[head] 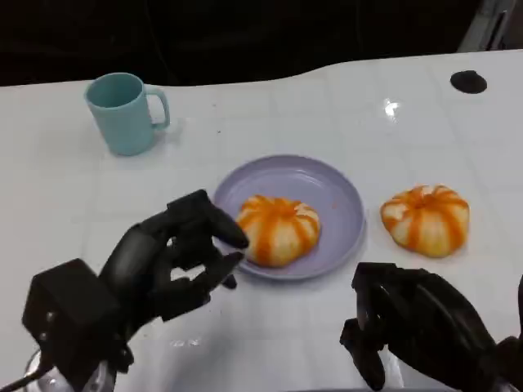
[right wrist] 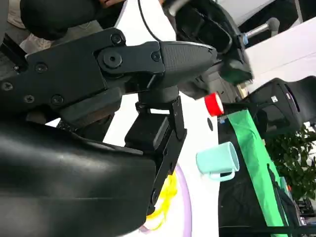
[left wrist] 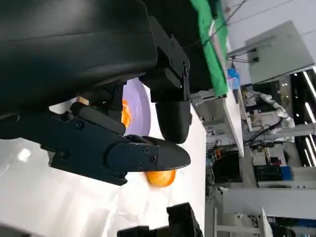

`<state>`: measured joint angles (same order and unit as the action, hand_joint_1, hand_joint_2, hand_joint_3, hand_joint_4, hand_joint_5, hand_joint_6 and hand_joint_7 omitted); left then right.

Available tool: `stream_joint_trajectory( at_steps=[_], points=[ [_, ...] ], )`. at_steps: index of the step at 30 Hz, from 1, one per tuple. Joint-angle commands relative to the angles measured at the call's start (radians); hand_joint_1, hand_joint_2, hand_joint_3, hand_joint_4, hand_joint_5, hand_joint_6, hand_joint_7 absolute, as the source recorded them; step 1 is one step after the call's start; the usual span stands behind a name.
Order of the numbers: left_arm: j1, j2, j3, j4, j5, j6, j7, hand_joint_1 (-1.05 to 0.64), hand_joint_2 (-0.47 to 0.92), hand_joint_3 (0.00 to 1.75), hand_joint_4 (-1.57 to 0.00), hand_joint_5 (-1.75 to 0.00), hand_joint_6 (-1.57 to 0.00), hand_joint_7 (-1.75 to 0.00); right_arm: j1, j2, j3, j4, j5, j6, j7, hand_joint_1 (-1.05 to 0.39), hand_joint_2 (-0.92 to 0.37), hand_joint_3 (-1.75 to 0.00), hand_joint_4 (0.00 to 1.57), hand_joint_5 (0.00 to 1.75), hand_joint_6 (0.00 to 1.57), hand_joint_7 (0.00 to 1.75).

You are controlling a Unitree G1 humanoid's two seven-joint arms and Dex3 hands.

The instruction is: Grasp the bread from the table and place it into the plate.

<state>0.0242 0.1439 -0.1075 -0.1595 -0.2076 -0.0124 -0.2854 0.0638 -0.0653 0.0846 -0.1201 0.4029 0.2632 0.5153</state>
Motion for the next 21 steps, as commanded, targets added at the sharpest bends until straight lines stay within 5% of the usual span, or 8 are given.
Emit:
stream_joint_trajectory(
  at_steps=[1, 7, 21],
  points=[
    [0.077, 0.0, 0.02, -0.077, -0.072, 0.08, -0.022, -0.54, 0.92, 0.47, -0.66, -1.75, -0.47, -1.74, 0.001, -0.015, -0.009, -0.007, 0.003, 0.004, -0.001, -0.93, -0.92, -0.36, 1.29, 1.62, 1.1, 1.55],
    [0.174, -0.029, 0.003, -0.111, -0.125, 0.103, -0.044, -0.59, 0.92, 0.39, -0.73, -1.75, -0.53, -1.75, -0.001, -0.017, -0.011, -0.007, 0.007, 0.005, 0.001, -0.92, -0.92, -0.36, 1.29, 1.63, 1.1, 1.56],
    [0.168, -0.053, 0.017, -0.052, -0.223, 0.176, -0.126, -0.58, 0.92, 0.37, -0.81, -1.75, -0.57, -1.75, -0.013, -0.027, -0.025, 0.014, 0.005, -0.01, 0.012, -0.92, -0.92, -0.37, 1.29, 1.62, 1.09, 1.55]
  ],
)
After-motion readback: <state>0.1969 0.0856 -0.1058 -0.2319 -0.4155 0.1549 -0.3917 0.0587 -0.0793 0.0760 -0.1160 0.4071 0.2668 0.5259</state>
